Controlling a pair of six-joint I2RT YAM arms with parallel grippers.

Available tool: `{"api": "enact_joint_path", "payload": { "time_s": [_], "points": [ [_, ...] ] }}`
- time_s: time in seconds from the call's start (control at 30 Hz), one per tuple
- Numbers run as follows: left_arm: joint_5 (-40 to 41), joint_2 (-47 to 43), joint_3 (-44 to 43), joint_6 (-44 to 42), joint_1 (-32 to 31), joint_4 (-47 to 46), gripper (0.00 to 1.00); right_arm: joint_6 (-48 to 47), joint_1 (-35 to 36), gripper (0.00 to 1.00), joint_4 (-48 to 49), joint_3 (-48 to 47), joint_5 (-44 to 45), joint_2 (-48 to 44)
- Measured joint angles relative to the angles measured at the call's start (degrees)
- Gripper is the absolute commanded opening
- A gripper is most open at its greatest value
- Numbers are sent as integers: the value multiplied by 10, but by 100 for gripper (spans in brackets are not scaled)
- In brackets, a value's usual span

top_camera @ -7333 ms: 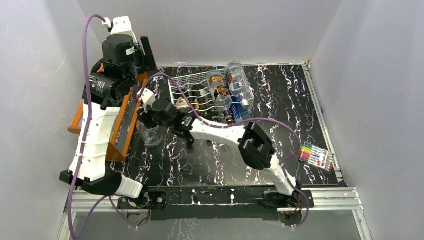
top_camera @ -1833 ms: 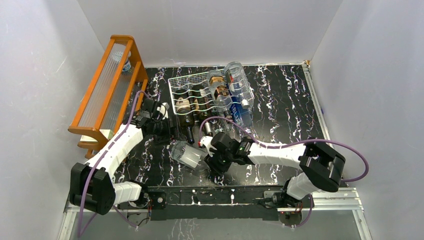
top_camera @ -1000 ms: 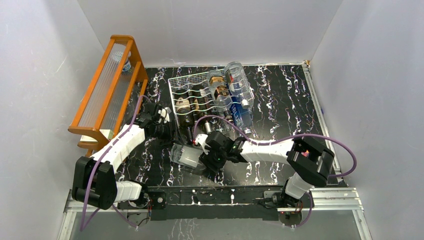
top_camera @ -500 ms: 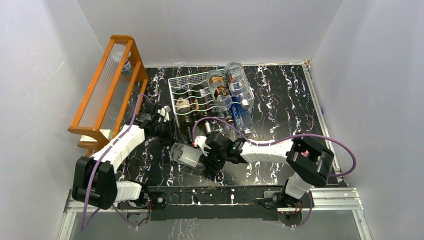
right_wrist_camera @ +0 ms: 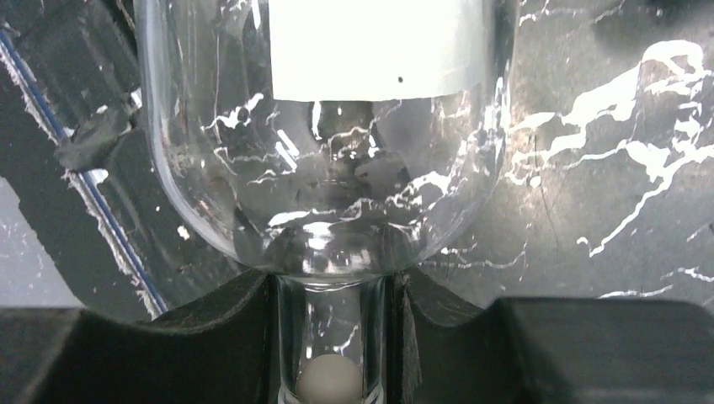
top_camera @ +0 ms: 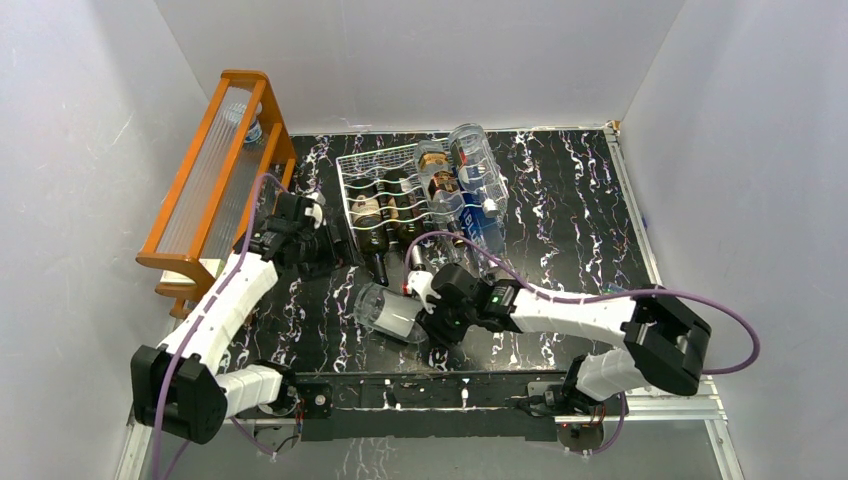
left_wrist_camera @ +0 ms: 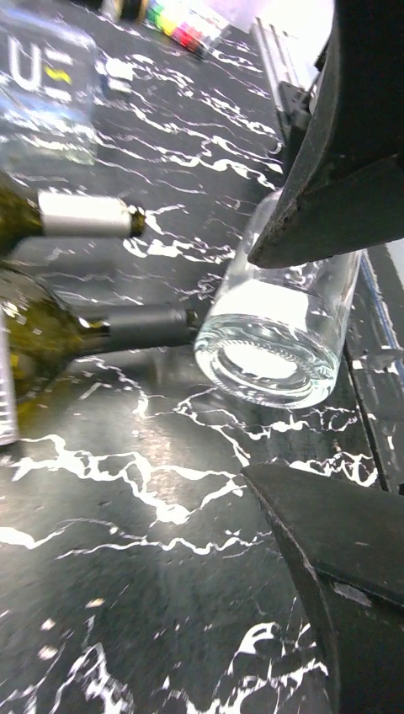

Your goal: Put the wine bottle on the wine rack

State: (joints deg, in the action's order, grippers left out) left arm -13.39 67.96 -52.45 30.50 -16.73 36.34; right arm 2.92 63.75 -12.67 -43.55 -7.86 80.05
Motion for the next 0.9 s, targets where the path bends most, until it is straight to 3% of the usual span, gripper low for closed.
{"api": "enact_joint_path", "payload": {
  "time_s": [0.57,0.9],
  "points": [
    [180,-97,-78,17,0,27,87,30,0,0,-27,22,2,-131],
    [252,-150,-126,10,0,28,88,79,0,0,-8,-3,108,-159]
  ]
}}
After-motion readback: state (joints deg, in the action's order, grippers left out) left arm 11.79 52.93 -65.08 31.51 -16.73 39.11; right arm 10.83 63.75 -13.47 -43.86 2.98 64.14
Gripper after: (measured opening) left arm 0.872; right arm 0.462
